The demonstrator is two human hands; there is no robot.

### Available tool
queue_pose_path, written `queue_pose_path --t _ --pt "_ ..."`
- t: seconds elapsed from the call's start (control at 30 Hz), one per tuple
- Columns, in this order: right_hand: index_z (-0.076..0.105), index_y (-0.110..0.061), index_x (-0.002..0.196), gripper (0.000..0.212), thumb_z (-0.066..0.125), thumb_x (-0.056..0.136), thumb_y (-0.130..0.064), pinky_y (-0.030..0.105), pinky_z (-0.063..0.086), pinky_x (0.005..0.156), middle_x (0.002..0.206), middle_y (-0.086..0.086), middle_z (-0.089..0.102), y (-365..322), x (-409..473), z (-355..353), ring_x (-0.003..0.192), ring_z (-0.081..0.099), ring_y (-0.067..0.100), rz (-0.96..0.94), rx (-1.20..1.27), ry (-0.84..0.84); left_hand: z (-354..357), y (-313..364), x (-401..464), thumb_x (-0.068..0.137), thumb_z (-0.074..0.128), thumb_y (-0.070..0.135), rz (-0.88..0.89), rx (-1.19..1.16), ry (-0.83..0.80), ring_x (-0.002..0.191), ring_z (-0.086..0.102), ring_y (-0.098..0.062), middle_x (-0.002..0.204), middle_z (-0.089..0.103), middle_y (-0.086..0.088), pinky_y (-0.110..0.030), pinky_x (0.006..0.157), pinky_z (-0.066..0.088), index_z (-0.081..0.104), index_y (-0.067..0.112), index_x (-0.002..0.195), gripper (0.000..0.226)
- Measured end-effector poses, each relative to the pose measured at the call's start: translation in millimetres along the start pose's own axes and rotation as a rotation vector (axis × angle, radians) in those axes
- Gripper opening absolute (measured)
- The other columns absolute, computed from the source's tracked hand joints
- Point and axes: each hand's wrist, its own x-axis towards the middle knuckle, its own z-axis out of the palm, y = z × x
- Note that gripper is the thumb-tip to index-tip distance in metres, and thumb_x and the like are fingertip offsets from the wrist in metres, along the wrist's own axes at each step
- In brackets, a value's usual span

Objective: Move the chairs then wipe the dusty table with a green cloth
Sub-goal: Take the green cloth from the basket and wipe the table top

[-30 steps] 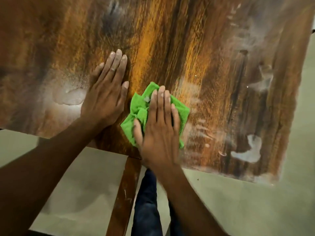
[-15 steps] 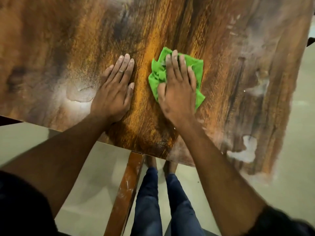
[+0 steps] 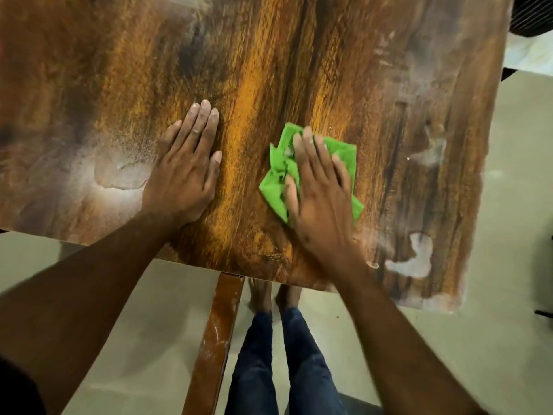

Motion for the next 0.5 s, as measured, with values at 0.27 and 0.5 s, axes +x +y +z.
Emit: queue_pose_path --t 0.27,0.5 --pt "0.018 -0.018 0.169 0.063 0.028 0.111 -0.04 0.047 0.011 0.132 0.178 0.008 0.008 7 3 -5 0.165 0.003 0.025 0.137 -0.002 0.068 1 5 -2 0.113 0.023 0.034 0.027 -0.038 0.036 0.166 0.006 -0.02 0.178 0.012 -0.01 -0.046 0.134 0.011 0.013 0.01 0.17 0.063" --pt "0.004 -0.021 0.17 0.079 0.047 0.106 -0.041 0.045 0.004 0.133 0.178 0.004 -0.005 -32 -122 6 0.164 -0.011 0.023 -0.044 -0.029 -0.158 23 -11 -1 0.111 0.031 0.036 0.041 0.038 0.126 0.165 0.013 -0.022 0.177 0.016 -0.001 -0.052 0.132 0.02 0.011 0.019 0.171 0.065"
